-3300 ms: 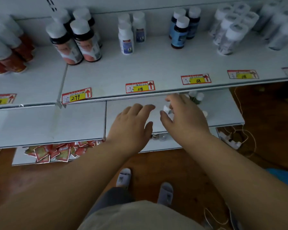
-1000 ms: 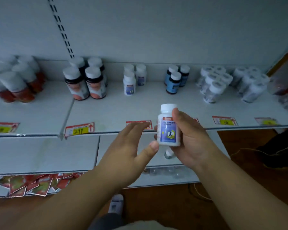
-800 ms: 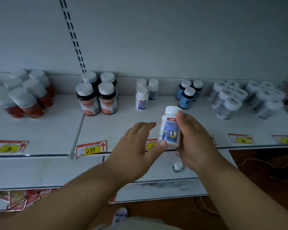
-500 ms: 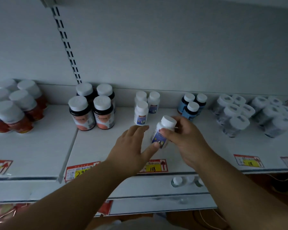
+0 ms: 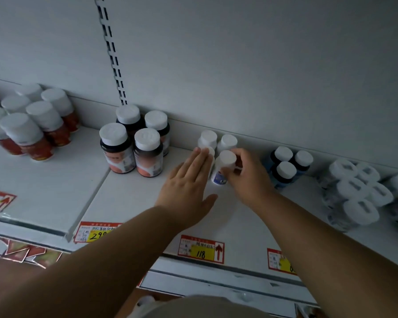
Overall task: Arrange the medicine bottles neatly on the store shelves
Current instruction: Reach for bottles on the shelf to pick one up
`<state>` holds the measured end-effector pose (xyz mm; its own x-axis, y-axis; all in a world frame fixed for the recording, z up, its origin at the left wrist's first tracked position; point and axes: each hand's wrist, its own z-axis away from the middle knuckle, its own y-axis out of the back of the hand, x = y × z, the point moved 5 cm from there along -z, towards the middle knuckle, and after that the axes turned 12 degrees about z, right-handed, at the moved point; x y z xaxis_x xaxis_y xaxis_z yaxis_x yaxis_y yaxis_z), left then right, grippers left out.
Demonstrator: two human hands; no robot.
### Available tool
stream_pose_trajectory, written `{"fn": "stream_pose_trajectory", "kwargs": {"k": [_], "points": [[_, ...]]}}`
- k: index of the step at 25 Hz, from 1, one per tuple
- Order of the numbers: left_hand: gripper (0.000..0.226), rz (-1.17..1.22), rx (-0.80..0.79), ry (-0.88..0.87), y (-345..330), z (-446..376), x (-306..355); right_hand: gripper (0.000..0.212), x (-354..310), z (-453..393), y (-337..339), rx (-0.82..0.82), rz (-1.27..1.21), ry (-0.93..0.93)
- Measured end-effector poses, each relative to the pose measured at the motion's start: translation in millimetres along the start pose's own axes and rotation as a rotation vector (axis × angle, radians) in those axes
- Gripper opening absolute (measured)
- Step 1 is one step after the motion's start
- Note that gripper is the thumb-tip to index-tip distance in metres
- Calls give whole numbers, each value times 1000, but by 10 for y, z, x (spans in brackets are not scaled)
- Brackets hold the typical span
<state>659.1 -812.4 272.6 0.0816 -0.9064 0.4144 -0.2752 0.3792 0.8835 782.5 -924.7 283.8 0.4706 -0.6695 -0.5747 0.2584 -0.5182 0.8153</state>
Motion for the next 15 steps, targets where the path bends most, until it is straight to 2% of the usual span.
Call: {"fn": "stream_pose_trajectory", "kwargs": {"k": [3, 7, 10, 12, 15], "points": [[83, 24, -40, 19, 23, -51, -4, 50, 0, -30, 9, 32, 97, 53], [84, 19, -116, 9, 117, -80, -15, 57, -56, 61, 2, 54, 147, 10], [84, 64, -45, -77, 208, 8, -27, 61, -215, 354, 79, 153, 226, 8], [75, 136, 26, -173, 253, 135, 29, 58, -314, 624, 146, 210, 337, 40], [62, 210, 47, -297, 244, 329, 156, 52, -461, 1008, 287, 306, 480, 45]]}}
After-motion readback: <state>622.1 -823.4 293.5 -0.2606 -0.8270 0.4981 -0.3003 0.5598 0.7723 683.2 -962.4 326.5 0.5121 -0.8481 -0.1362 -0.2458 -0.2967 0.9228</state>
